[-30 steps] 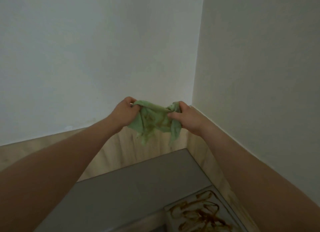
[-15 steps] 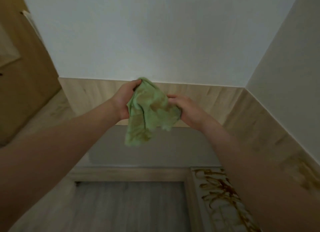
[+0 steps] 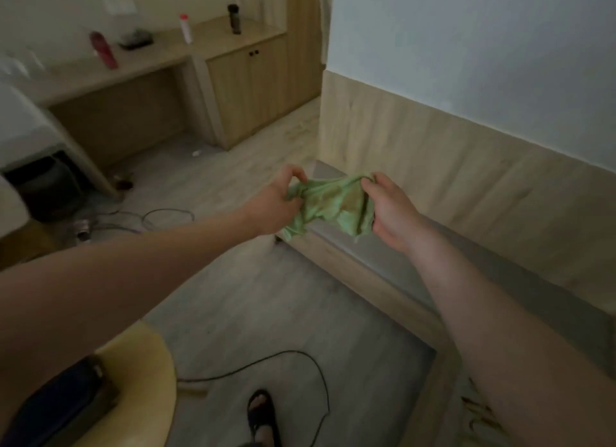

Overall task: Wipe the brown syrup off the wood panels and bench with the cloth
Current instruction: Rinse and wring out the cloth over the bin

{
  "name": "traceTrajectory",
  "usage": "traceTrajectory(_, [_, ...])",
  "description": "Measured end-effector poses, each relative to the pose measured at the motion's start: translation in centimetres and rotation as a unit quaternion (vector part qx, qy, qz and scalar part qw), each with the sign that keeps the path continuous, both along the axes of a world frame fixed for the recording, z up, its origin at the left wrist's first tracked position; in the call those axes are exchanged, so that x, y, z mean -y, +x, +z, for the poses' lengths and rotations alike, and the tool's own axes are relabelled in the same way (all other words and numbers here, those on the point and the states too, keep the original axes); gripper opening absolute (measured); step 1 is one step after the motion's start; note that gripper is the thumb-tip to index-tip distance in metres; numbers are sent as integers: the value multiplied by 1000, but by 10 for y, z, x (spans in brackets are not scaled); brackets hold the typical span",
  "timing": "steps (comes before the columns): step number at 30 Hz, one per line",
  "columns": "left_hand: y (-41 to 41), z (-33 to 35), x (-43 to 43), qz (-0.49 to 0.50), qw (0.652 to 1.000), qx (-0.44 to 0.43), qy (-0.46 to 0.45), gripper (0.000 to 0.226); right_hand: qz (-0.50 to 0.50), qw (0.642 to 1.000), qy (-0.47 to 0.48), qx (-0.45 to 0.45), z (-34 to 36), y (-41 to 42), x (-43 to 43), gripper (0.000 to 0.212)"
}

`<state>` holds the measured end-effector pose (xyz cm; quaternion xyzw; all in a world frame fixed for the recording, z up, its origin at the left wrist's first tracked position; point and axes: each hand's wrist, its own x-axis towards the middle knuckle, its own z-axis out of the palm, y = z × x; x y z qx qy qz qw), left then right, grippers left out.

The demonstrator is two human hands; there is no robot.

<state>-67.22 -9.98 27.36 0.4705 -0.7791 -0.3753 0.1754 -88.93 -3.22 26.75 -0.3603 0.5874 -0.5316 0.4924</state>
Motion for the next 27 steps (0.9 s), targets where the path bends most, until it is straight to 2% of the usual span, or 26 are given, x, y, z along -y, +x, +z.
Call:
traceTrajectory(2, [36, -19, -17, 0, 999, 33, -4, 22, 22, 1000, 21, -7, -20, 34, 7, 11])
traceTrajectory(4, [85, -41, -34, 15, 998, 52, 33, 17, 62, 998, 33, 9, -42, 78, 11, 5])
traceTrajectory(8, [184, -81, -61, 60, 991, 71, 95, 45, 138, 988, 57, 31, -69, 168, 14, 8])
traceTrajectory(11, [265, -103, -73, 135, 984, 57, 103, 42, 212, 974, 81, 28, -83, 240, 18, 26])
traceTrajectory(15, [364, -121, -93, 205, 967, -14, 149, 33, 321, 938, 91, -90, -103, 322, 24, 46])
traceTrajectory(19, [478, -153, -115, 249, 954, -8, 170, 45, 401, 882, 70, -237, -135, 422, 31, 40])
traceTrajectory(23, [587, -193, -133, 302, 932, -20, 198, 51, 433, 848, 65, -298, -173, 532, 35, 27])
traceTrajectory(27, [674, -236, -152, 364, 906, -44, 211, 36, 430, 849, 91, -294, -208, 621, 33, 29])
